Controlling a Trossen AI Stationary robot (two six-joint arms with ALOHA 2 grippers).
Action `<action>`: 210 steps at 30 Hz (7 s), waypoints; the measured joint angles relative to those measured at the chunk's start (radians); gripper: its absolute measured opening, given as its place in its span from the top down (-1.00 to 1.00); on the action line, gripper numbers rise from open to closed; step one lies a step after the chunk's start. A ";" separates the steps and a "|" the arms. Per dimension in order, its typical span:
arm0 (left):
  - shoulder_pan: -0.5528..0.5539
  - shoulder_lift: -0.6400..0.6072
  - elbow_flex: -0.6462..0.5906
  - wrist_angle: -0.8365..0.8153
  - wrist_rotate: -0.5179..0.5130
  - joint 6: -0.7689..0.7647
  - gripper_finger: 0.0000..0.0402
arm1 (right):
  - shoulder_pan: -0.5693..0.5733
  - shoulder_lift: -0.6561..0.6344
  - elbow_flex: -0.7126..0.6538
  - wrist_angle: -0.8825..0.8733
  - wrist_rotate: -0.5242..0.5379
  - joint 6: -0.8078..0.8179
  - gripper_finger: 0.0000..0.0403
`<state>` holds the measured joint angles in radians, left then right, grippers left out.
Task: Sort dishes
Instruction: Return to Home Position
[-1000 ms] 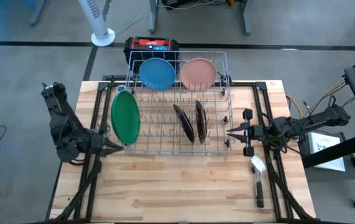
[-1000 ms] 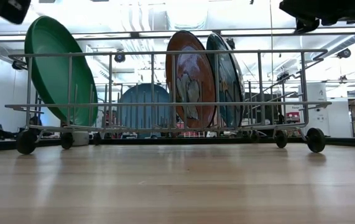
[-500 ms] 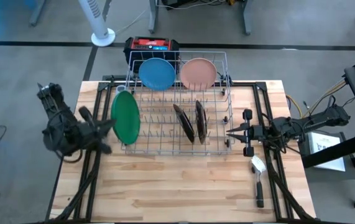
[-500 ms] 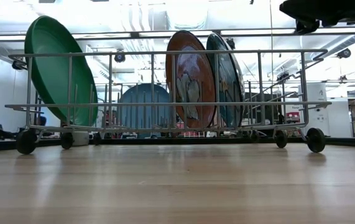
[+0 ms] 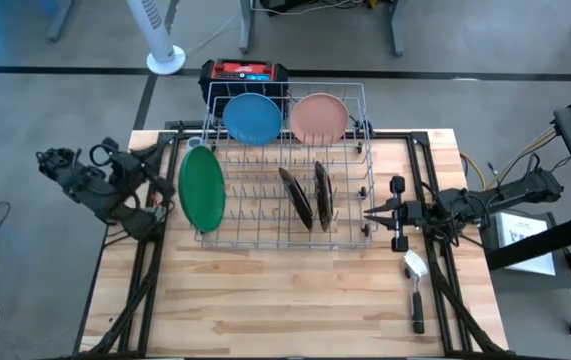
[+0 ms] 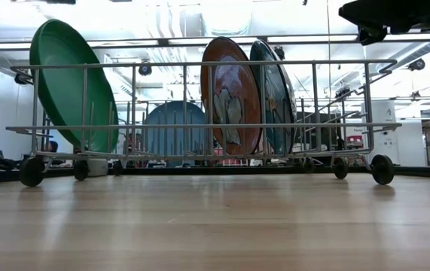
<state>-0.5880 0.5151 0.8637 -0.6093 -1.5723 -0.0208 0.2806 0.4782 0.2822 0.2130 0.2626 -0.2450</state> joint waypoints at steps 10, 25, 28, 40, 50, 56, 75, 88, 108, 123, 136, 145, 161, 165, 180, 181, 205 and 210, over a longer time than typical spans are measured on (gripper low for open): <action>-0.002 -0.174 -0.091 -0.177 0.008 -0.190 1.00 | 0.000 -0.021 -0.004 0.001 0.000 -0.042 0.86; 0.025 -0.366 -0.213 -0.172 0.000 -0.258 1.00 | 0.000 -0.020 -0.024 0.000 0.000 -0.038 0.86; 0.045 -0.413 -0.211 -0.173 0.000 -0.259 1.00 | 0.000 -0.020 -0.024 0.001 0.000 -0.038 0.84; 0.095 -0.507 -0.246 -0.206 0.000 -0.274 1.00 | 0.000 -0.020 -0.025 0.001 0.000 -0.042 0.84; 0.099 -0.470 -0.389 -0.158 0.004 -0.583 1.00 | 0.000 -0.019 -0.025 0.001 0.000 -0.046 0.86; 0.141 -0.444 -0.442 -0.138 0.002 -0.610 1.00 | 0.000 -0.020 -0.025 0.001 0.000 -0.045 0.83; 0.301 -0.418 -0.480 -0.133 0.001 -0.598 1.00 | 0.000 -0.019 -0.025 0.000 0.000 -0.037 0.86; 0.437 -0.419 -0.480 -0.140 0.001 -0.594 1.00 | 0.000 -0.019 -0.025 0.000 0.000 -0.041 0.86; 0.584 -0.395 -0.580 -0.110 0.002 -0.621 1.00 | 0.000 -0.073 -0.033 -0.006 -0.011 -0.056 0.88; 0.584 -0.395 -0.634 -0.108 0.002 -0.647 1.00 | 0.000 -0.434 -0.202 0.153 0.023 -0.318 0.99; 0.583 -0.393 -0.635 -0.089 0.051 -0.653 1.00 | -0.010 -0.467 -0.274 0.045 0.053 -0.310 0.99; 0.583 -0.392 -0.635 -0.084 0.073 -0.652 1.00 | -0.009 -0.469 -0.274 0.045 0.055 -0.294 0.99; 0.583 -0.392 -0.635 -0.083 0.072 -0.640 1.00 | -0.009 -0.468 -0.273 0.017 0.054 -0.280 0.99; 0.583 -0.392 -0.635 -0.083 0.072 -0.640 1.00 | -0.009 -0.468 -0.273 0.017 0.054 -0.280 0.99; 0.583 -0.392 -0.635 -0.082 0.072 -0.640 1.00 | -0.009 -0.468 -0.273 0.017 0.053 -0.280 0.99; 0.583 -0.392 -0.635 -0.082 0.072 -0.640 1.00 | -0.009 -0.468 -0.273 0.017 0.053 -0.280 0.99; 0.583 -0.392 -0.635 -0.082 0.072 -0.640 1.00 | -0.147 -0.477 -0.272 -0.160 0.049 0.022 0.99; 0.583 -0.392 -0.635 -0.082 0.072 -0.640 1.00 | -0.148 -0.478 -0.272 -0.158 0.049 0.022 0.99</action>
<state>-0.0048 0.1226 0.2283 -0.6915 -1.5002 -0.6609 0.1326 0.0006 0.0105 0.0552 0.3115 -0.2231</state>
